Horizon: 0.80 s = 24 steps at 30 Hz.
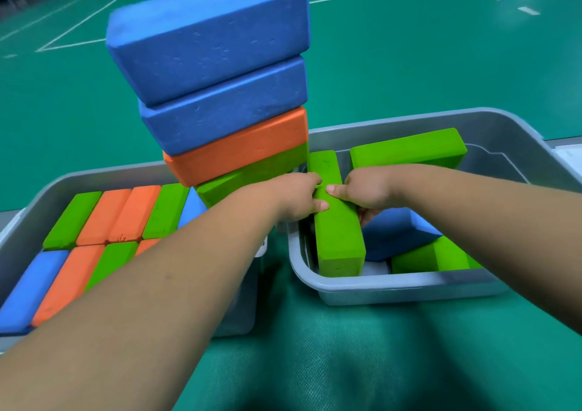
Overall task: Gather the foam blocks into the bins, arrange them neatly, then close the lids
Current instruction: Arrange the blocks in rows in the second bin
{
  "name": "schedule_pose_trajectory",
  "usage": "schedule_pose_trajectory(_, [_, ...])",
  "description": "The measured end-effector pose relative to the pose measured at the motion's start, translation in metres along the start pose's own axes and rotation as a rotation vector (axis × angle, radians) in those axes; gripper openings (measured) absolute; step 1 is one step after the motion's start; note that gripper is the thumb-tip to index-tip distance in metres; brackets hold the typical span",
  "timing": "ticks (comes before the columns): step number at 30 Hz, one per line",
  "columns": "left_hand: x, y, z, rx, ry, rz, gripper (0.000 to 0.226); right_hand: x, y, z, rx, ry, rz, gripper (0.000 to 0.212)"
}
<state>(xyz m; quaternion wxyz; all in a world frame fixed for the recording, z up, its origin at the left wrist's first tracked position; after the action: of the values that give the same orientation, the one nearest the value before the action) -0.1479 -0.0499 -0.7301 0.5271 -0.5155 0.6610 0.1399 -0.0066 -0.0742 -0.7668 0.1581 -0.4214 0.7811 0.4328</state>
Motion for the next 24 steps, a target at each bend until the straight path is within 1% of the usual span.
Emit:
schedule_pose_trajectory(4, [0.009,-0.004,0.008,0.02,-0.005,0.206,0.052,0.005,-0.011,0.007,0.033,0.017,-0.014,0.066])
schedule_pose_trajectory(7, [0.008,-0.004,0.008,0.052,0.025,0.207,0.054,0.004,-0.018,0.008,0.013,0.013,0.014,0.063])
schedule_pose_trajectory(8, [0.007,-0.003,0.007,0.07,0.025,0.194,0.058,-0.002,-0.018,0.006,-0.019,-0.02,-0.051,0.062])
schedule_pose_trajectory(11, [0.003,0.001,-0.002,0.115,0.021,0.14,0.07,-0.029,-0.013,-0.005,-0.145,-0.168,-0.509,0.067])
schedule_pose_trajectory(12, [0.004,0.002,-0.005,0.115,0.028,0.116,0.078,-0.034,-0.011,-0.009,-0.188,-0.202,-0.592,0.066])
schedule_pose_trajectory(13, [0.005,0.002,-0.007,0.108,0.038,0.097,0.086,-0.037,-0.01,-0.012,-0.226,-0.208,-0.612,0.065])
schedule_pose_trajectory(16, [0.007,0.001,-0.008,0.053,0.073,0.1,0.104,-0.028,-0.008,-0.01,-0.277,-0.123,-0.656,0.056])
schedule_pose_trajectory(20, [0.015,-0.008,-0.003,0.02,0.121,0.271,0.123,-0.025,-0.002,0.0,-0.276,-0.06,-0.732,0.053])
schedule_pose_trajectory(24, [0.023,-0.011,0.0,-0.01,0.169,0.384,0.126,-0.027,-0.003,0.01,-0.267,-0.066,-0.775,0.052])
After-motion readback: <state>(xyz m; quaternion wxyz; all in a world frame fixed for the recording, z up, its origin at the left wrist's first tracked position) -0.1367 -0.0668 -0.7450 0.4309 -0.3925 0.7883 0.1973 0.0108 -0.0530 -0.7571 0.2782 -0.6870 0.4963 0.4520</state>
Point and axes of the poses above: each hand's wrist, its own z-axis towards the middle knuckle, its own x-axis out of the palm, y = z × x, the point moved 6 cm from there along z, towards the middle knuckle, and after that the axes turned 11 degrees about -z, right-handed, at the moved point
